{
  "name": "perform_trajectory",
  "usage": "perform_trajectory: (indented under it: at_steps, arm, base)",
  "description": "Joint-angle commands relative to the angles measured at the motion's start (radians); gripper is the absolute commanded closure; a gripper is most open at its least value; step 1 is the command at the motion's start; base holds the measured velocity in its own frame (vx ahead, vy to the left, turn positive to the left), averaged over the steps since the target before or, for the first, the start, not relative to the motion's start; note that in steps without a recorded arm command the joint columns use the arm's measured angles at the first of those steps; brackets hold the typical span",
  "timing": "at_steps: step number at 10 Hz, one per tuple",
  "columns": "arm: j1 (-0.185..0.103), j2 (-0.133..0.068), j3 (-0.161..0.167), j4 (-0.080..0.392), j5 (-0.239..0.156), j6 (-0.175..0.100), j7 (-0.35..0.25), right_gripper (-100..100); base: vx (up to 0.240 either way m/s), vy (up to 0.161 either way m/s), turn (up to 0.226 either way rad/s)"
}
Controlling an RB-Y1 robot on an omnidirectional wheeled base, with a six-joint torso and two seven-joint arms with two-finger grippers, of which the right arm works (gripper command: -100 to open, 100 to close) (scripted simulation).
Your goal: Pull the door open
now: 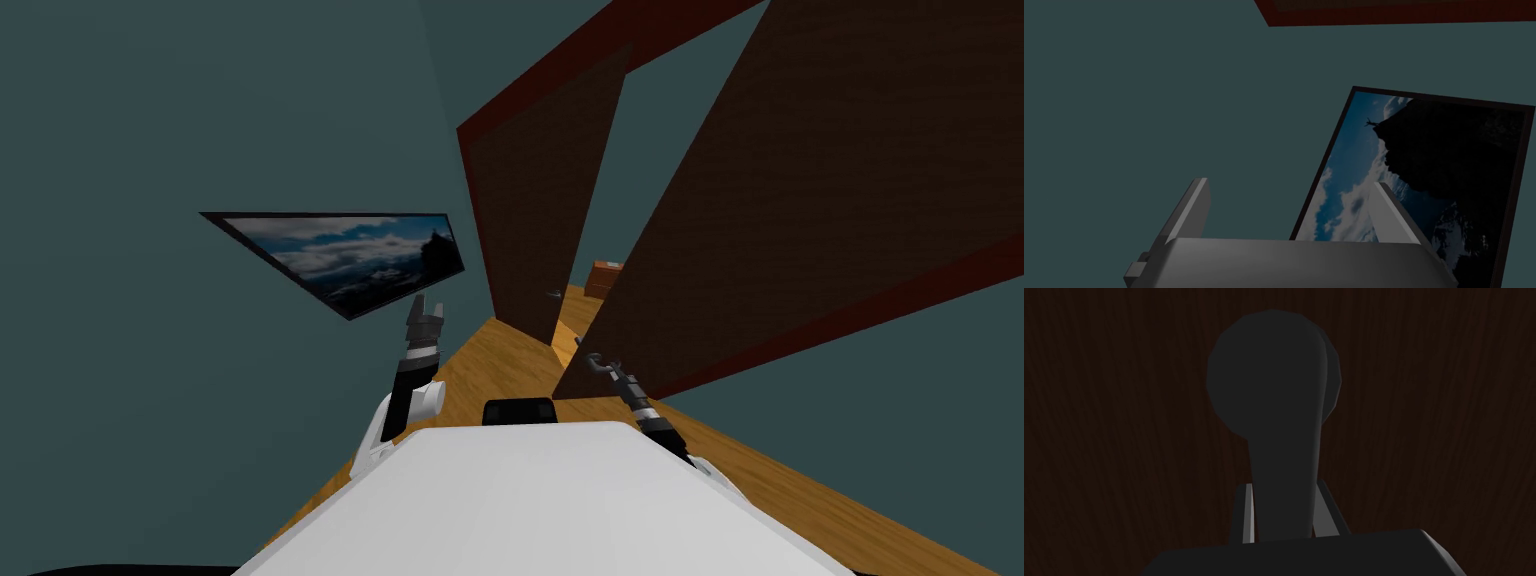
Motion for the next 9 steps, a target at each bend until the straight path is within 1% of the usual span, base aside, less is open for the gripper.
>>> perform_trajectory:
  at_steps: [1, 2, 6, 7, 8, 9]
  arm:
    - [0.000, 0.000, 0.000, 0.000, 0.000, 0.000, 0.000, 100]
    - [0.003, -0.001, 0.001, 0.009, 0.004, -0.011, -0.002, 100]
    - [0.008, -0.001, 0.003, 0.020, 0.013, -0.034, -0.006, 100]
    - [0.008, -0.001, 0.003, 0.020, 0.013, -0.034, -0.006, 100]
    - [0.010, -0.002, 0.004, 0.025, 0.017, -0.045, -0.007, 100]
    - [0.011, -0.002, 0.005, 0.028, 0.018, -0.050, -0.008, 100]
  base:
    - [-0.091, -0.031, 0.021]
    - [-0.163, -0.043, 0.162]
    - [-0.236, -0.070, 0.206]
    - [-0.151, -0.053, 0.067]
    - [-0.186, -0.047, 0.178]
    - [-0.230, -0.073, 0.202]
